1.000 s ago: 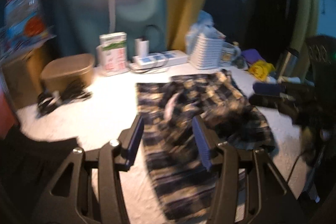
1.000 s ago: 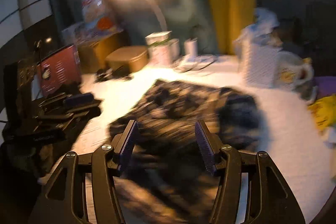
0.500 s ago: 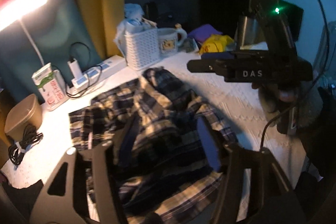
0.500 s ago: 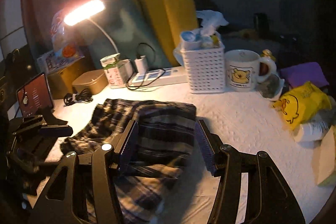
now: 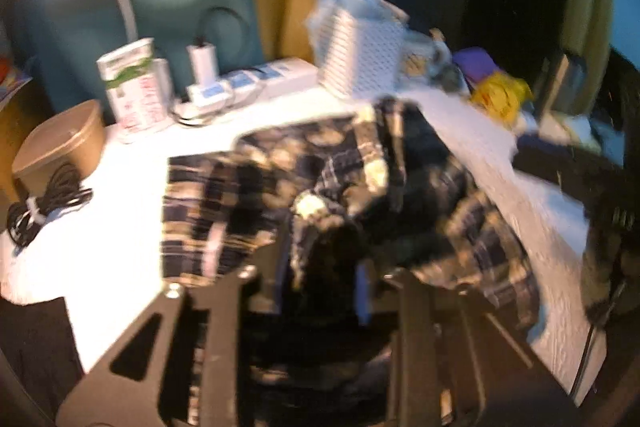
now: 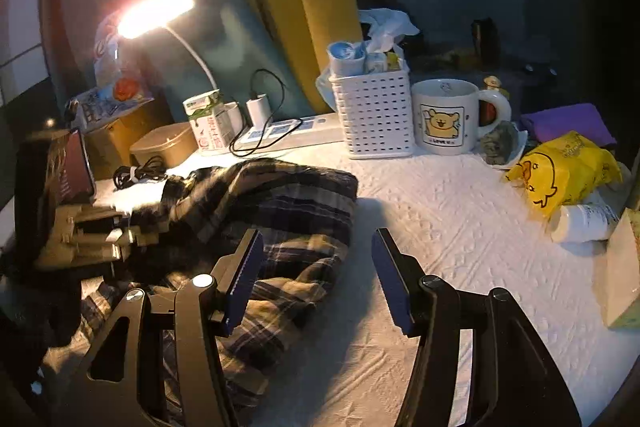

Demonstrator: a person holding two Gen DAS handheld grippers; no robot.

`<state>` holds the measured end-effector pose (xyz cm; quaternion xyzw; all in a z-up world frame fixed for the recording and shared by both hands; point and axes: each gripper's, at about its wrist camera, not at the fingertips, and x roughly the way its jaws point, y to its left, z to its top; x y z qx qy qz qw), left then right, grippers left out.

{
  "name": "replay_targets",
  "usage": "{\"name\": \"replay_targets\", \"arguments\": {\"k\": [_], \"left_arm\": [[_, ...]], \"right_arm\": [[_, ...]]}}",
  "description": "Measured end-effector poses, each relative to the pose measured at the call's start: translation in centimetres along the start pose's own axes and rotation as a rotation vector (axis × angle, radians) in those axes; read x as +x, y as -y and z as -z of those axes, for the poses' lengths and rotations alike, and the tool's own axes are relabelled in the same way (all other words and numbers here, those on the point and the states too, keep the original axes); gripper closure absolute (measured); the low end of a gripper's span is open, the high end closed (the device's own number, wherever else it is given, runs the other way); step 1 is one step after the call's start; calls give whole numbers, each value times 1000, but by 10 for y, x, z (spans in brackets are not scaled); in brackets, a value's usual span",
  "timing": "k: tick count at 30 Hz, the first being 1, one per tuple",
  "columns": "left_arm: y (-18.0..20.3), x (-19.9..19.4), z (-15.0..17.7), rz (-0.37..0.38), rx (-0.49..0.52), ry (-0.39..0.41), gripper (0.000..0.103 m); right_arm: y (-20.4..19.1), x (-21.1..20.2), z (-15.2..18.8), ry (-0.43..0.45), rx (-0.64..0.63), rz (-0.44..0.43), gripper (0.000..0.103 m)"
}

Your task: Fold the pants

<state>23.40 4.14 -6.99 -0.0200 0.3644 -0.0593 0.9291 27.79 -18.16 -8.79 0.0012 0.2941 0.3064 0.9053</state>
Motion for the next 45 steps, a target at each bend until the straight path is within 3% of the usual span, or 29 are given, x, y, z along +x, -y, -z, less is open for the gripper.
{"name": "replay_targets", "arguments": {"k": [2,6,9,12,17,18,19,20,23,27,32,38,41,45], "left_arm": [[-18,-6,-5,-19,-40,30,89],[-51,-7,-17,-27,-95,49,89],[-68,0,-24,-48,-104,56,89],[-85,22,-27,-6,-134,-18,89],[-115,45,-23,44,-216,-75,81],[-119,43,-24,47,-222,-73,79],[-123,40,-25,50,-234,-71,73],[-127,37,-27,55,-249,-70,68],[-134,16,-32,72,-275,-25,56],[-131,-8,-37,-2,-264,29,55],[-118,-40,-35,-4,-258,112,55],[-71,-30,-27,114,-129,-1,55],[-66,-9,-18,46,-99,-56,55],[-92,9,-1,-17,-179,-112,55]], "right_arm": [[-4,2,1,-10,-13,-13,43],[-7,5,0,-30,5,-91,43],[-16,8,-4,-46,-29,-93,43],[-26,13,-13,-77,-62,-94,43],[-37,38,-30,-131,-142,-57,45],[-38,45,-33,-136,-151,-62,68],[-39,53,-36,-139,-160,-69,85],[-40,61,-39,-152,-172,-62,93],[-47,87,-41,-205,-209,-83,93],[-49,122,-29,-282,-247,-29,93],[-46,131,-20,-292,-246,-13,93],[-38,100,-36,-163,-189,-51,93],[-34,91,-37,-147,-170,-75,93],[-41,86,-25,-181,-214,-125,93]]}}
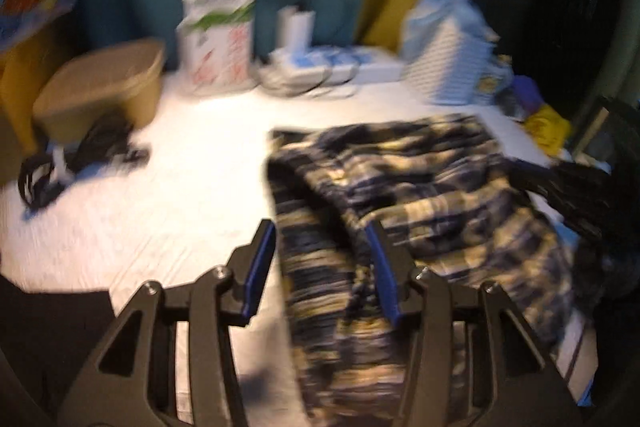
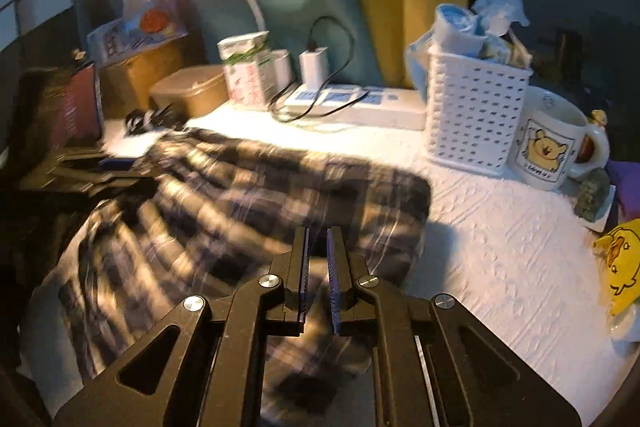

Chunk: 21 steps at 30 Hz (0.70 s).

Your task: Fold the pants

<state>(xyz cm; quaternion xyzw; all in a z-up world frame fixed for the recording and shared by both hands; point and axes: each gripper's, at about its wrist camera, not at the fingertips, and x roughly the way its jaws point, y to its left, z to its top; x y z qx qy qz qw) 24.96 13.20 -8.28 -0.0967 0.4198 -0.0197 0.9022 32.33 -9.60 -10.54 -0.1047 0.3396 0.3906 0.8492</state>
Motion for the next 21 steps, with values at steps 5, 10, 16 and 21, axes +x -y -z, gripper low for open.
{"name": "replay_targets", "arguments": {"k": [5,10,16,21], "left_arm": [[-19,2,12,24,-35,-14,54],[-33,1,16,79,-90,-12,52],[-18,-39,8,34,-48,106,53],[24,-64,9,121,58,162,53]], "right_arm": [[-28,11,20,-89,-148,21,93],[-30,12,33,-166,-155,25,93],[-35,-22,40,-133,-160,56,93],[-61,-41,27,-71,-179,-41,93]]}}
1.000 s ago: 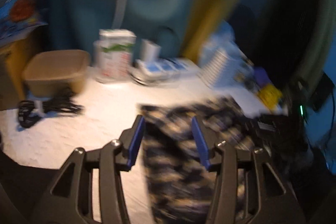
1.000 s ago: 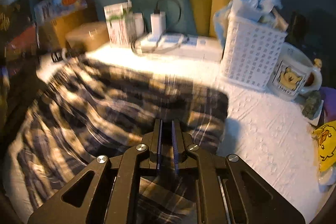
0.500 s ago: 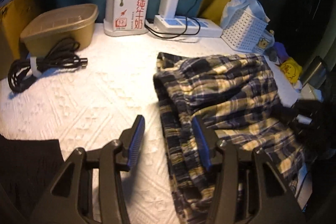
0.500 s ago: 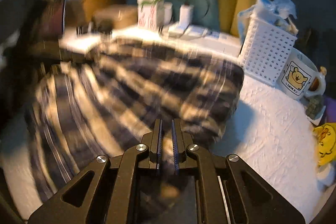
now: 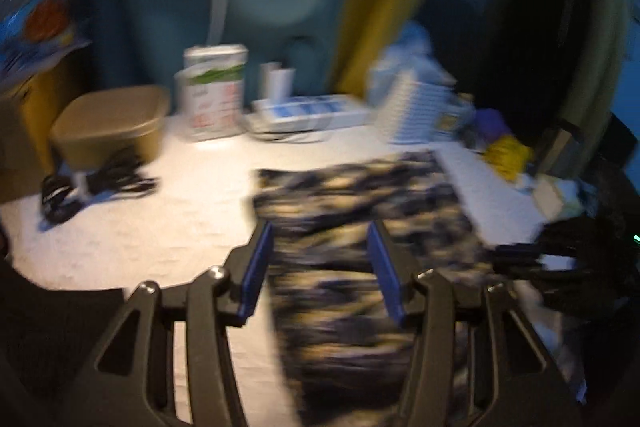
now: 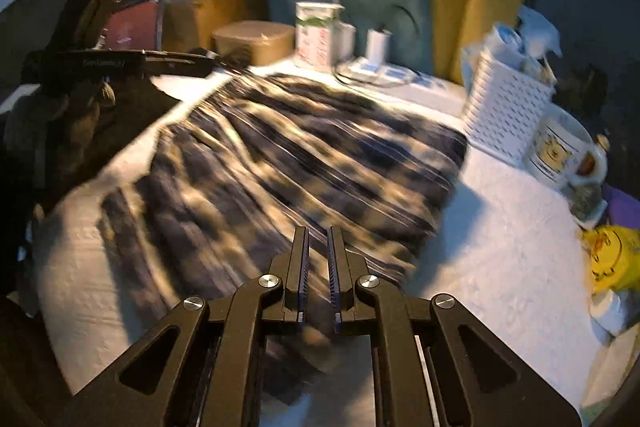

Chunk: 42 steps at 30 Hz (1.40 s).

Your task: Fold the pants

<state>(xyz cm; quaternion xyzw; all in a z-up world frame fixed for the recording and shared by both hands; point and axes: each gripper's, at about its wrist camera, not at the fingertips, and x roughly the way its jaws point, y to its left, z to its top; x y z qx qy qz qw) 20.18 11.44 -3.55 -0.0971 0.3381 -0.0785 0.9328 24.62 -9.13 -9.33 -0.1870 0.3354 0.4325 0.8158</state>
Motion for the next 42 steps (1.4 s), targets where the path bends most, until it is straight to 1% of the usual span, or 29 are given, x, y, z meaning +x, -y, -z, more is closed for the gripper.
{"name": "replay_targets", "arguments": {"k": [1,2,3,5,7,8,10,12,15,19,21,22,24,25,26,27,28,29,31,34,36,38,42], "left_arm": [[11,2,2,39,18,-11,53],[24,7,7,81,49,-41,53],[32,12,11,92,67,-62,53],[42,27,23,87,99,-117,53],[39,43,37,73,83,-181,53],[35,49,43,66,65,-203,53],[27,52,53,76,38,-225,53],[25,48,58,88,36,-218,53],[23,42,60,84,41,-212,53],[16,32,54,72,40,-194,53],[8,27,48,62,43,-183,53],[6,21,44,40,53,-165,53],[2,11,36,19,67,-135,52],[-1,8,31,12,69,-119,52],[-3,6,24,-2,72,-102,52],[-6,6,18,-18,74,-89,53],[-9,8,10,-33,79,-76,53],[-10,11,4,-39,81,-68,53],[-15,22,-10,-60,84,-56,52],[-23,43,-25,-91,84,-61,52],[-28,54,-29,-96,72,-69,52],[-35,64,-31,-93,53,-76,52],[-48,79,-27,-87,13,-98,53]], "right_arm": [[-3,3,-1,-7,-3,-15,93],[-7,8,-1,-24,-7,-26,93],[-11,13,0,-47,-14,-25,93],[-17,26,7,-95,-24,-24,93],[-20,34,19,-135,-28,-26,93],[-21,32,23,-124,-30,-23,93],[-20,24,29,-116,-26,-27,93],[-19,17,34,-122,-19,-32,93],[-18,9,43,-130,-23,-31,93],[-22,-6,58,-137,-32,-29,93],[-22,-13,62,-151,-37,-30,92],[-21,-16,62,-168,-34,-33,92],[-15,-27,62,-169,-33,-28,91],[-9,-33,57,-147,-29,-9,90],[-3,-37,57,-132,-20,5,83],[6,-39,52,-113,-1,24,72],[18,-40,47,-93,25,45,68],[28,-40,42,-76,47,59,66],[52,-37,29,-37,97,80,66],[85,-23,5,0,150,102,66],[106,-8,-11,12,185,93,66],[121,5,-23,14,204,78,66],[143,37,-38,-17,220,67,66]]}}
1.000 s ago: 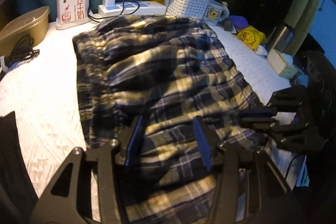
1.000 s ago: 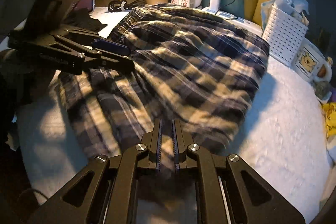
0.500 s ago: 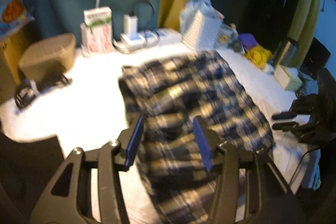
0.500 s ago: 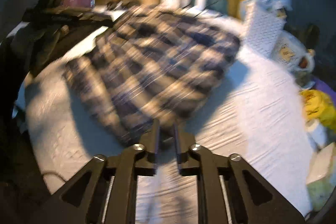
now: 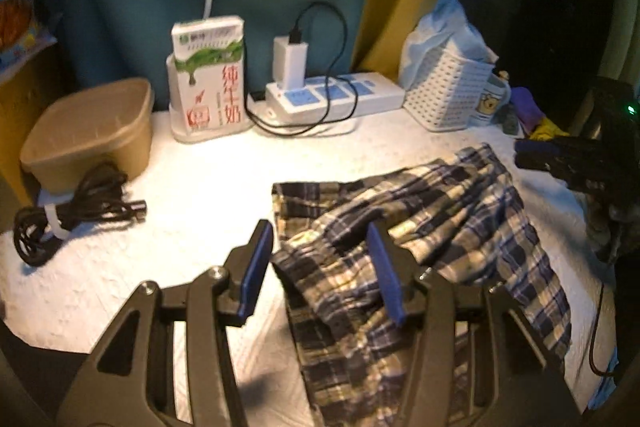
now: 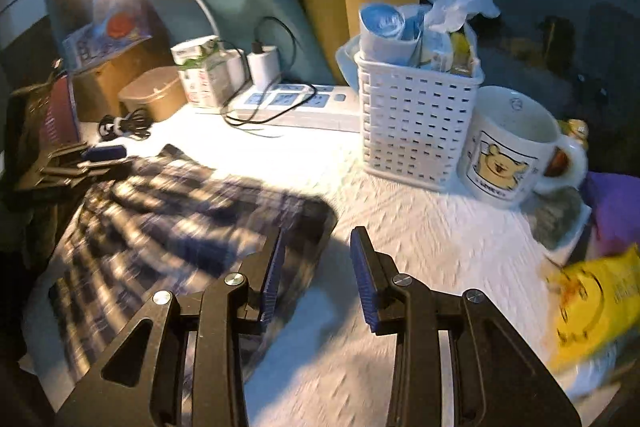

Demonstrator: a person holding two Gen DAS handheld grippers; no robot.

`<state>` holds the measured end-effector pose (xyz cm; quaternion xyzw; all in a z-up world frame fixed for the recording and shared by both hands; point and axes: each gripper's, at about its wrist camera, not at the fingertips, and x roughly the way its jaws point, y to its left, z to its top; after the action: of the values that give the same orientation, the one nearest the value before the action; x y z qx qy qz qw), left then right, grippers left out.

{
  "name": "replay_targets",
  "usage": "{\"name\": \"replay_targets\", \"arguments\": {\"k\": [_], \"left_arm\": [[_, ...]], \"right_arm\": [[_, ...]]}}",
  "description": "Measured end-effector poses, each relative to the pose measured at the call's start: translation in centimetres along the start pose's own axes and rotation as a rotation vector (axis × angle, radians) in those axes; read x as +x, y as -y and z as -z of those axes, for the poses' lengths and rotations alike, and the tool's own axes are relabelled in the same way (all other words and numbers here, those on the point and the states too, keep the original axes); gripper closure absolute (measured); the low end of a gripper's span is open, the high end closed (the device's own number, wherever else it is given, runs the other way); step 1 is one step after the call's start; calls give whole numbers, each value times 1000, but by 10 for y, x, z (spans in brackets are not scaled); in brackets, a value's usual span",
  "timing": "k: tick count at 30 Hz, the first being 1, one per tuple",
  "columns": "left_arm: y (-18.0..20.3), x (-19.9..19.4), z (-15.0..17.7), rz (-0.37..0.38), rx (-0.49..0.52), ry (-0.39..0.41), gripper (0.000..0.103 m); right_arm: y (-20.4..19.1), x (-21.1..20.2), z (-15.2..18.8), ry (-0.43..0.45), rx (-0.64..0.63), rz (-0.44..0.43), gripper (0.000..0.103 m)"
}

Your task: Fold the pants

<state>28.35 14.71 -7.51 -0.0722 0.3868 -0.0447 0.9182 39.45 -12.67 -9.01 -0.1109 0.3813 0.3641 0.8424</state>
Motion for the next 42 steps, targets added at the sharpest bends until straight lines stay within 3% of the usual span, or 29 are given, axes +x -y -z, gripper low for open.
{"name": "replay_targets", "arguments": {"k": [5,16,19,24,28,31,36,42], "left_arm": [[-11,17,4,-1,-24,-36,52],[-19,40,4,-16,-28,-77,48],[-26,36,4,-11,-56,-75,43],[-26,37,1,-30,-37,-64,43],[-26,36,1,-47,-37,-77,43],[-23,14,-5,-36,-33,-33,43],[-13,-8,-5,-21,-5,-14,43],[-8,-5,5,-15,-7,-44,43]], "right_arm": [[10,34,-7,-64,21,-79,66],[19,79,-14,-93,13,47,67],[23,70,-15,-75,34,86,67],[26,37,-10,-25,81,77,66],[5,16,-7,6,57,59,66],[-12,7,-3,18,33,27,66],[-32,9,8,-29,3,-13,66],[-41,3,25,-47,5,-14,66]]}}
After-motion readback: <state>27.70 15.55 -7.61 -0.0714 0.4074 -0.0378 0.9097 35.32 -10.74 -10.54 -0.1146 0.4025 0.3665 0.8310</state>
